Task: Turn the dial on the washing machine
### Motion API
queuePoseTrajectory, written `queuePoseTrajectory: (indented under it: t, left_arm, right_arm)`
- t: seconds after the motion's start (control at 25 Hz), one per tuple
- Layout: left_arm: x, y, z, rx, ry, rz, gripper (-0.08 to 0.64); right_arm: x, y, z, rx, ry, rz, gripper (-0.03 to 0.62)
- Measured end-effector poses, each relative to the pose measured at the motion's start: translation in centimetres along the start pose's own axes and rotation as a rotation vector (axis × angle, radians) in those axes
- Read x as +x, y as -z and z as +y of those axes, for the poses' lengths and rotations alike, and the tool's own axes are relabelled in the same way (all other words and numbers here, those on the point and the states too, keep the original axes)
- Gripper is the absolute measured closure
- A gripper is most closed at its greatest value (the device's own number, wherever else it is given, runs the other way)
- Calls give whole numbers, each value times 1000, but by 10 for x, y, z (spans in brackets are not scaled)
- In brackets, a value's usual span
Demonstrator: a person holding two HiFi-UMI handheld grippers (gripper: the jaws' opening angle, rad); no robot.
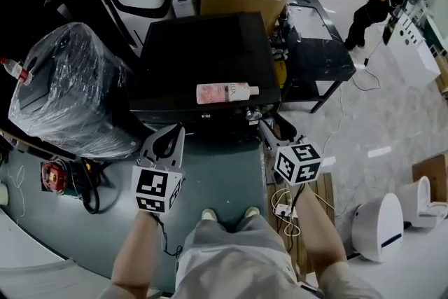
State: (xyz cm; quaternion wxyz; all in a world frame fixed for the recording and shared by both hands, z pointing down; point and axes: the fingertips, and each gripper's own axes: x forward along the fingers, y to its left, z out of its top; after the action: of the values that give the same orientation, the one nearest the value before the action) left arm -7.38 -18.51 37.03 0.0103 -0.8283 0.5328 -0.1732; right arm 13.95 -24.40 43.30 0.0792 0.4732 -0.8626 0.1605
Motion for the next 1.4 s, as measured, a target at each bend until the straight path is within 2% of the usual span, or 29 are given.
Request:
queuePoseTrajectory:
  t: [0.28, 0.6, 0.84, 0.96, 1.12, 1.24, 1.32, 1.4]
  left_arm:
    - [15, 32, -4, 24, 25, -7, 540]
    - [36, 75, 1, 3, 13, 5, 540]
    - [48, 98, 2, -17, 20, 16, 540]
    - [53, 107, 1, -31, 29, 31, 540]
    - [60, 115, 0, -50, 46, 52, 540]
    - [63, 118, -6, -59, 83, 60, 540]
    - [65, 120, -9, -59, 101, 69, 540]
    - [66, 122, -11, -69, 115, 76, 540]
  right_arm:
    - [31, 48, -22, 29, 36, 56, 370]
    - [72, 89, -40, 56, 31, 95, 341]
    - [102, 112, -59, 193, 61, 92, 316]
    - [111, 125, -69, 329, 55, 82, 300]
    - [118, 141, -79, 629, 27, 41, 284]
    - [118, 148, -80, 780, -4, 2, 281]
    - [117, 151, -81, 860, -23, -33, 281]
    - [116, 150, -83, 993, -60, -100, 281]
